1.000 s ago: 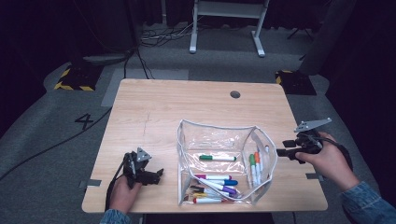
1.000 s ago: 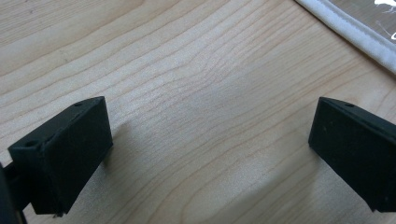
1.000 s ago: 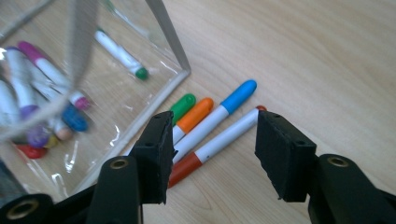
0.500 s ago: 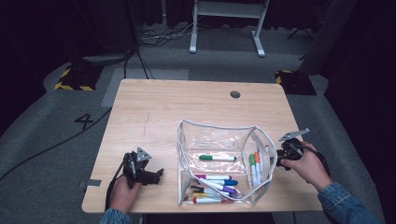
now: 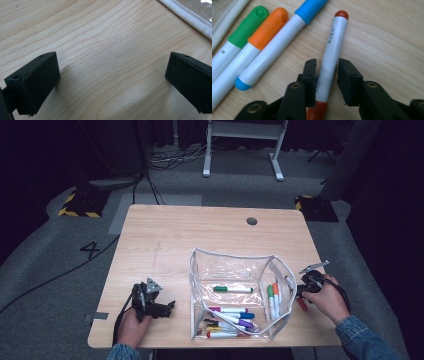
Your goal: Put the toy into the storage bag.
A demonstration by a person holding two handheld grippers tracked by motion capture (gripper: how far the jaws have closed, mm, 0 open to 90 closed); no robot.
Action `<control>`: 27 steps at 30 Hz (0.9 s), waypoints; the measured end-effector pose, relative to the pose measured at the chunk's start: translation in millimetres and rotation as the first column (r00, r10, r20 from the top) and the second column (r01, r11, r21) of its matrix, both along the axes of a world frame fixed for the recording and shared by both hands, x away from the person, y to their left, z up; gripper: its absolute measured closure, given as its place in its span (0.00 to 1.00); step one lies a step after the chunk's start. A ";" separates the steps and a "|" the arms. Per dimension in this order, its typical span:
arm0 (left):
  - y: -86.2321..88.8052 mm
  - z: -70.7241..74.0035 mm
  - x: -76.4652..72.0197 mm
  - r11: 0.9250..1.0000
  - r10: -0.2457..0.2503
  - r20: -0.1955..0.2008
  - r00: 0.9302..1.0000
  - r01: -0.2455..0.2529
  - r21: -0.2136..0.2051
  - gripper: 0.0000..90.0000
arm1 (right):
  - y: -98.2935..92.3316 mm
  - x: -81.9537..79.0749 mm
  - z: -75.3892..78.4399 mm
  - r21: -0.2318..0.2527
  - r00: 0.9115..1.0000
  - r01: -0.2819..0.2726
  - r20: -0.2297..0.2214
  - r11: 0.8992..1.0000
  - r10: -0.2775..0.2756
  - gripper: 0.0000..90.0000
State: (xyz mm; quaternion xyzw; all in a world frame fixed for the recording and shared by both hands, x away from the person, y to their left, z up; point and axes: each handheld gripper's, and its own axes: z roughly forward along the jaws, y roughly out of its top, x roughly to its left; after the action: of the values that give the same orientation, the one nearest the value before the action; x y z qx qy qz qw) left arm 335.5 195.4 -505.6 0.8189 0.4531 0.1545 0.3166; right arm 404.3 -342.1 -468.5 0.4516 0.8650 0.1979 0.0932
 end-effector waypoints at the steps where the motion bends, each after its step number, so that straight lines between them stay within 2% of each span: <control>1: 0.0 0.0 0.0 1.000 -0.001 0.000 1.000 0.001 0.000 0.00 | -1.0 0.0 0.4 -0.004 1.000 0.008 -0.004 1.000 -0.008 0.80; 3: 0.0 0.0 0.0 1.000 0.000 0.000 1.000 0.000 0.000 0.00 | -3.9 0.4 0.8 -0.007 1.000 0.023 -0.010 1.000 -0.023 0.85; 7: 0.0 0.0 0.0 1.000 0.000 0.000 1.000 0.000 0.000 0.00 | -5.8 0.5 1.3 -0.003 0.999 0.043 -0.017 0.999 -0.043 0.85; 11: 0.0 0.0 0.0 1.000 0.000 0.000 1.000 0.000 0.000 0.00 | -8.4 -0.6 2.4 0.034 0.998 0.060 -0.029 0.998 -0.059 0.86; 17: 0.0 0.0 0.0 1.000 0.000 0.000 1.000 0.000 0.000 0.00 | -15.3 -3.8 10.2 0.063 0.997 0.076 -0.027 0.995 -0.074 0.86; 21: 0.0 0.0 0.0 1.000 0.000 0.000 1.000 0.000 0.000 0.00 | -20.2 -9.2 20.0 0.096 0.997 0.074 -0.017 0.993 -0.072 0.86; 27: 0.0 0.0 0.0 1.000 0.000 0.000 1.000 0.000 0.000 0.00 | -25.7 -23.5 50.0 0.174 0.998 0.049 0.022 0.984 -0.053 0.86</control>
State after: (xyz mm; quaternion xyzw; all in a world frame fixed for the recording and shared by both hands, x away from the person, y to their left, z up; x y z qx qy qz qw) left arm 335.6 195.4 -505.5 0.8190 0.4530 0.1544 0.3165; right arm 380.8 -367.8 -418.5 0.4773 0.8314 0.2757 0.0702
